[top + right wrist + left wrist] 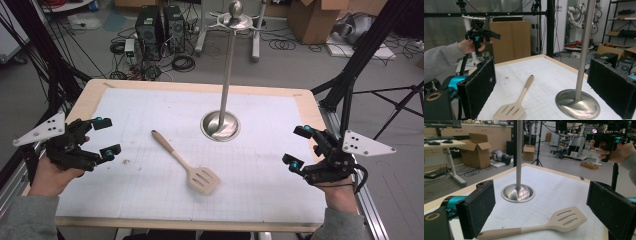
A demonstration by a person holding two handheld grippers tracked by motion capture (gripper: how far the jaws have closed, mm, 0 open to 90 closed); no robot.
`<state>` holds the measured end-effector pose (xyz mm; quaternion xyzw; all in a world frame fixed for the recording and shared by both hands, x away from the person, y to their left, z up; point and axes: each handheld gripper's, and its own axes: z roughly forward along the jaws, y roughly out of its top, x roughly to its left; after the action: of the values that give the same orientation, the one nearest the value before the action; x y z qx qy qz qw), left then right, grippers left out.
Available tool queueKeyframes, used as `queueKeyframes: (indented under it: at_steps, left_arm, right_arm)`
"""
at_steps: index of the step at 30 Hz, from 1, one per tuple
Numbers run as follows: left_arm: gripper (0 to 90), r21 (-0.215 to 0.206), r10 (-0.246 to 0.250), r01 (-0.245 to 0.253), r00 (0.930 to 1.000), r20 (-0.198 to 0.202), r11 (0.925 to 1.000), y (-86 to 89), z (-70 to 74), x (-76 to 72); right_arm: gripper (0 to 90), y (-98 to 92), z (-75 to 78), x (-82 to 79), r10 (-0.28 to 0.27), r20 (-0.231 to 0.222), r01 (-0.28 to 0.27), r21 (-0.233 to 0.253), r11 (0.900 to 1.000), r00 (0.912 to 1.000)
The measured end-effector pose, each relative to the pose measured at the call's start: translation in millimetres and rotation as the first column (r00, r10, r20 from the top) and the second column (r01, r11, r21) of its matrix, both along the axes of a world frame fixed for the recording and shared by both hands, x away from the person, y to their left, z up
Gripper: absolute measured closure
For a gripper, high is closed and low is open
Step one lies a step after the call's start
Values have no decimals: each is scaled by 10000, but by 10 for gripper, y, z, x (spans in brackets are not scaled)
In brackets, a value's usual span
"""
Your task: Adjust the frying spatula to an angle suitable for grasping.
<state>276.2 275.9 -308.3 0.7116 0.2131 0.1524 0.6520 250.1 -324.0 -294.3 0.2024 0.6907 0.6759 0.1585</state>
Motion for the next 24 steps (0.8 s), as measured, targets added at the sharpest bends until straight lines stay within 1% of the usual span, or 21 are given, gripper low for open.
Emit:
queueKeyframes:
  at_steps: [3, 5, 6, 8, 10, 11, 12, 13, 14, 15, 16, 18, 19, 20, 21, 22, 24]
  left_arm:
    - [101, 28, 96, -96, 10000, 18, 10000, -17, -12, 14]
    - [100, 111, 734, -739, 9965, 410, 9972, -23, -37, 28]
    - [107, 111, 734, -739, 9965, 410, 9972, -23, -37, 28]
    - [122, 106, 902, -907, 9950, 427, 9958, -18, -61, 41]
    - [138, 74, 812, -813, 9966, 145, 9967, -34, -102, 86]
    - [156, 124, 740, -741, 9972, 83, 9972, -47, -119, 108]
    - [172, 196, 664, -665, 9978, 71, 9976, -65, -134, 129]
    - [197, 196, 664, -665, 9978, 71, 9976, -65, -134, 129]
    - [243, 309, 480, -481, 9988, 68, 9984, -109, -165, 170]
    - [270, 309, 480, -481, 9988, 68, 9984, -109, -165, 170]
    - [293, 384, 368, -372, 9992, 123, 9986, -147, -196, 198]
    - [329, 376, 353, -357, 9993, 97, 9987, -162, -209, 206]
    - [353, 422, 317, -317, 9995, -6, 9986, -181, -229, 222]
    - [375, 479, 174, -168, 9998, -121, 9987, -208, -258, 239]
    - [394, 479, 174, -168, 9998, -121, 9987, -208, -258, 239]
    - [426, 557, 190, -180, 9997, -167, 9983, -240, -287, 252]
    - [518, 565, 142, -129, 9997, -215, 9983, -260, -306, 260]
  right_arm:
    - [74, 4, -4, 4, 24, 1, -24, -11, 10000, 10000]
    - [74, 12, -9, 5, 61, -53, -61, 14, 10000, 10000]
    - [74, 15, -12, 7, 53, -3, -53, -7, 10000, 10000]
    - [74, 22, -14, 2, 65, -51, -65, 22, 10000, 10000]
    - [74, 38, -25, -10, 131, -138, -132, -71, 9999, 9998]
    - [74, 41, -28, -10, 123, -97, -124, -118, 9999, 9999]
    - [74, 44, -33, -22, 136, -181, -139, -163, 9998, 9997]
    - [74, 47, -37, -28, 146, -152, -149, -154, 9998, 9998]
    - [74, 48, -44, -40, 173, -195, -177, -203, 9996, 9997]
    - [74, 43, -50, -46, 171, -196, -176, -265, 9995, 9997]
    - [74, 42, -55, -47, 172, -160, -176, -258, 9995, 9997]
    - [74, 36, -59, -52, 140, -187, -145, -275, 9995, 9997]
    - [74, 33, -67, -69, 133, -299, -140, -228, 9996, 9995]
    - [74, 34, -70, -73, 112, -296, -119, -249, 9996, 9995]
    - [74, 36, -71, -77, 130, -310, -138, -261, 9996, 9994]
    - [74, 41, -71, -85, 152, -323, -162, -294, 9994, 9994]
    - [74, 48, -69, -94, 179, -387, -191, -319, 9993, 9991]
